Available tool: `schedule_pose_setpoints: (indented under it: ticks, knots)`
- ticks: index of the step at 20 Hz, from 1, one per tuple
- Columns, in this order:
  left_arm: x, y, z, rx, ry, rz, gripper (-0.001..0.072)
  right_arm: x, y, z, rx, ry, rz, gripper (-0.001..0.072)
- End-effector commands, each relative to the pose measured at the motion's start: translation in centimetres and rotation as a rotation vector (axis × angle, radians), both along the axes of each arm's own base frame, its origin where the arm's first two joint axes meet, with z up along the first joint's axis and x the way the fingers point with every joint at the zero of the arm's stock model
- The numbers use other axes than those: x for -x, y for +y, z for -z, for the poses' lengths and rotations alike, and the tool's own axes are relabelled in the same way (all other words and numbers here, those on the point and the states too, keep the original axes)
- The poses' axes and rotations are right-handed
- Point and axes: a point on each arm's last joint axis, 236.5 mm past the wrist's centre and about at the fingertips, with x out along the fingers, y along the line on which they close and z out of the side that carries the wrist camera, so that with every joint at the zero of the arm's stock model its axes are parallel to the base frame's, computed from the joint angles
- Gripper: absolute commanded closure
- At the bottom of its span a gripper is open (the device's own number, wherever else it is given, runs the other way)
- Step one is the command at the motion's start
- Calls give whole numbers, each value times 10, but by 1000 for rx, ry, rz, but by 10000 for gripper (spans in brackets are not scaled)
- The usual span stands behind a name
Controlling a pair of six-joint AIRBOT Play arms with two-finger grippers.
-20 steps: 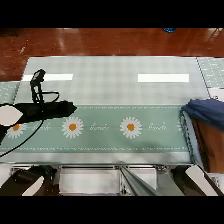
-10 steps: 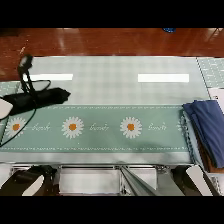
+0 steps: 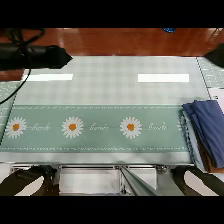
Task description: Fold the shirts.
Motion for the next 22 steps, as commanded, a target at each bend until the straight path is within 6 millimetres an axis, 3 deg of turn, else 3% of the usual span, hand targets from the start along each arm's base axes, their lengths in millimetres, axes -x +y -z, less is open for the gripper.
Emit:
schedule_pose_setpoints:
  ticks: [1, 3, 5, 9, 22]
  knots:
    - [-4, 18, 74, -135, 164, -80, 694, 2, 59, 94, 359, 237, -217, 694]
    - [9, 34, 121, -198, 252, -95, 694, 7, 58, 139, 388, 369, -170, 695]
    - [10, 43, 135, -203, 275, -117, 693, 11, 52, 163, 375, 440, -144, 695]
    - [7, 55, 135, -201, 285, -146, 693, 13, 47, 165, 345, 466, -100, 694]
    - [8, 56, 136, -201, 286, -146, 693, 14, 47, 165, 346, 469, -100, 695]
